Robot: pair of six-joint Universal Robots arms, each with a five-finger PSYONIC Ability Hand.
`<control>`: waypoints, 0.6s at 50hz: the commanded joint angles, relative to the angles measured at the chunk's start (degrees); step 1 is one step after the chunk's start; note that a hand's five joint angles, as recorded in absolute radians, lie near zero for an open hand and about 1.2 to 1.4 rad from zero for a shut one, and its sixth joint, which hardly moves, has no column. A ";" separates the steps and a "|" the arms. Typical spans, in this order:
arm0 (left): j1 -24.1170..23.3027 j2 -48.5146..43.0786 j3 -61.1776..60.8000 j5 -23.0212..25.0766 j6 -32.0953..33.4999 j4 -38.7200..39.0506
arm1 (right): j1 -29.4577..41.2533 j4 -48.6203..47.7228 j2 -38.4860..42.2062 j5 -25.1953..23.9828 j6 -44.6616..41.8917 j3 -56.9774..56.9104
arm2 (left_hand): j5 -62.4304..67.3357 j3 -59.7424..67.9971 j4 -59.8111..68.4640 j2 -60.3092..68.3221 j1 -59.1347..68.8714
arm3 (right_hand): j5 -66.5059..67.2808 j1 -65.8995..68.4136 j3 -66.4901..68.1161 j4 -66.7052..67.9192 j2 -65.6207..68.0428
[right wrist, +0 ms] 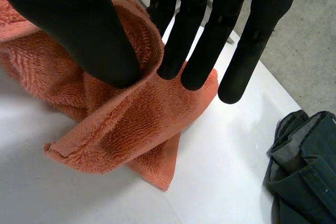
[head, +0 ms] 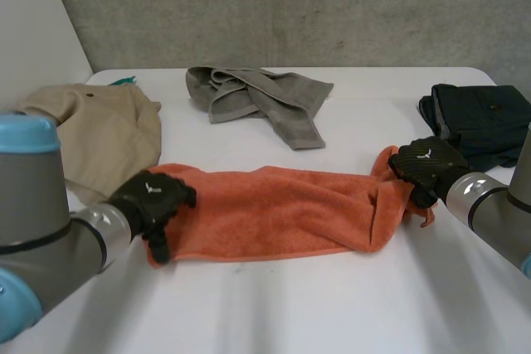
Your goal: Fold the laundry.
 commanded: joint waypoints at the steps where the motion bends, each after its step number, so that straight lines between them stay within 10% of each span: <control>1: -0.10 -1.73 -4.33 0.34 0.55 1.02 | -0.11 -0.02 0.03 0.09 1.04 -0.29 | 10.78 10.05 10.55 10.19 9.52 | 12.75 14.61 12.07 11.65 12.53; 15: -0.27 -9.21 -4.59 -1.15 5.55 14.38 | -0.11 0.42 -0.14 0.00 1.57 -0.11 | 22.71 21.99 22.49 22.13 21.46 | 12.75 14.61 12.07 11.65 12.53; 20: -0.28 -10.09 -3.54 -2.29 7.05 16.05 | -0.20 0.42 -0.32 0.00 1.57 -0.03 | 58.00 57.28 57.78 57.42 56.75 | 12.75 14.61 12.07 11.65 12.53; 30: 1.66 -1.23 -1.87 -7.66 5.91 18.52 | -0.37 2.87 -4.26 0.00 1.30 0.15 | 58.04 57.32 57.82 57.45 56.79 | 12.75 14.61 12.07 11.65 12.53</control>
